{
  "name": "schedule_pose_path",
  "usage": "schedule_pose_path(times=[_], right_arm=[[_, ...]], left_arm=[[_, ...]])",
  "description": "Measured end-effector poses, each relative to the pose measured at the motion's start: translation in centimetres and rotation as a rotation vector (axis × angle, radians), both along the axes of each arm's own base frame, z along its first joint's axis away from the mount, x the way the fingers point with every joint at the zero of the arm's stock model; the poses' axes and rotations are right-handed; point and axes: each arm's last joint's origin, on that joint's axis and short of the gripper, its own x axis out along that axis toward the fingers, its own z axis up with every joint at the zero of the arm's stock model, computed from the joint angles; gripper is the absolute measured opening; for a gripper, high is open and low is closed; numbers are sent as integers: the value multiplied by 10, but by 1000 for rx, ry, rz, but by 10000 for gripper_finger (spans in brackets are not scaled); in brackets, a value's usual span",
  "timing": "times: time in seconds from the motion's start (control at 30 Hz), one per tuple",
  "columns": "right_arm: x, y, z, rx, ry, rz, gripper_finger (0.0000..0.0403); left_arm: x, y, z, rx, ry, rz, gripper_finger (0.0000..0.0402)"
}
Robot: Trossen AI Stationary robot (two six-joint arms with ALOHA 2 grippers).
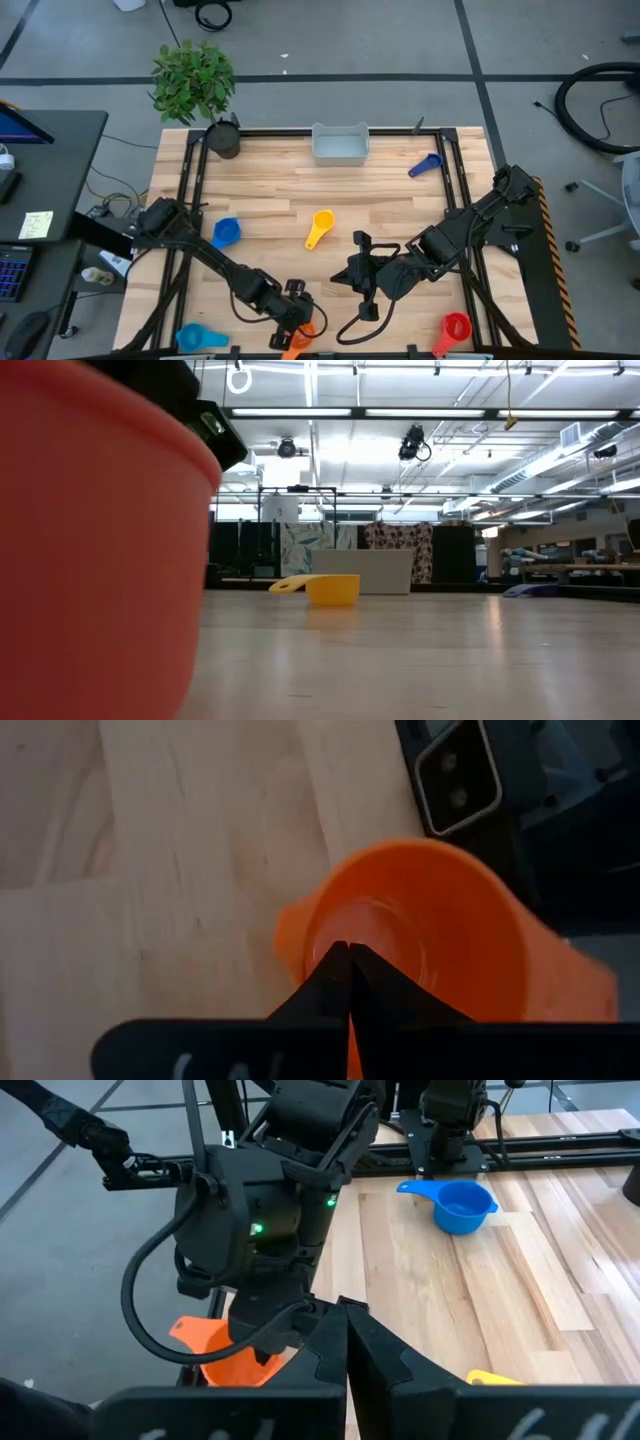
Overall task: Nest measuring cups in basket
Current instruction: Prepare the orange measuring cup
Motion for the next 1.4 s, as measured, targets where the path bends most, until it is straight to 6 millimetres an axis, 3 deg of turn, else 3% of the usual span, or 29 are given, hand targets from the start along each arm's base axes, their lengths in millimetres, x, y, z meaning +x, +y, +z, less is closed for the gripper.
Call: schedule_pose_path(times=[1.13, 1.4], right_arm=[[0, 0, 0, 0, 0, 0, 5], [-1, 1, 0, -1, 1, 4, 5]], left_arm=[[51, 85, 5, 311, -201, 101, 4], [47, 78, 20, 271, -251, 85, 4]])
